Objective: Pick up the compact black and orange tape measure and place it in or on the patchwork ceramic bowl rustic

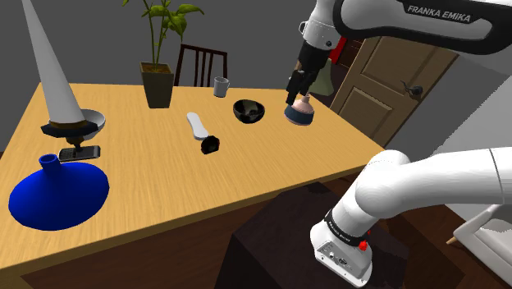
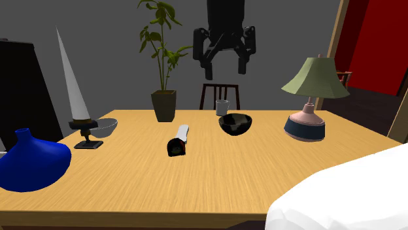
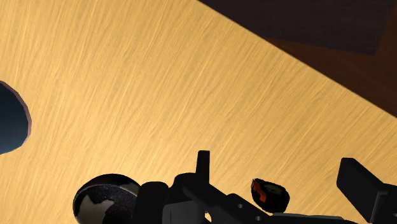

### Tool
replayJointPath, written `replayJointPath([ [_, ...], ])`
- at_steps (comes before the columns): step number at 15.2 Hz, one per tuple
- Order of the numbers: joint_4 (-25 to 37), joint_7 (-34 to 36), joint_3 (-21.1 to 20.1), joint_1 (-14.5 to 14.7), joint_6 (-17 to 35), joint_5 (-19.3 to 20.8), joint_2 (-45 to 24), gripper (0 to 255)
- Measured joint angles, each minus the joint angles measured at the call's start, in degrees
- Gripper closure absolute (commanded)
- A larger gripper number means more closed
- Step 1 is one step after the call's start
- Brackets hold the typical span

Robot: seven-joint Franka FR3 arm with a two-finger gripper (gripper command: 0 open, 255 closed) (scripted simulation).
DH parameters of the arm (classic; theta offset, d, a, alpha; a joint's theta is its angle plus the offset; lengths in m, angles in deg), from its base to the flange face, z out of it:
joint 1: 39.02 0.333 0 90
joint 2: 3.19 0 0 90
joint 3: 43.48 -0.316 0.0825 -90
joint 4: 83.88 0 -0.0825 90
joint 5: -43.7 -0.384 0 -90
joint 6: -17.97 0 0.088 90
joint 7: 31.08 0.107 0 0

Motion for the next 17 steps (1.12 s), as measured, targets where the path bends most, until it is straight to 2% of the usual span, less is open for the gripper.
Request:
replayJointPath([
  [3, -0.49, 0.27, -0.36, 0.11, 2.05, -0.02, -1.68, 0],
  [9, -0.93, 2.24, -2.62, 0.52, 12.74, 0.11, -12.34, 0],
  [17, 2.86, 5.86, -5.83, 0.62, 24.63, 2.24, -28.68, 0],
])
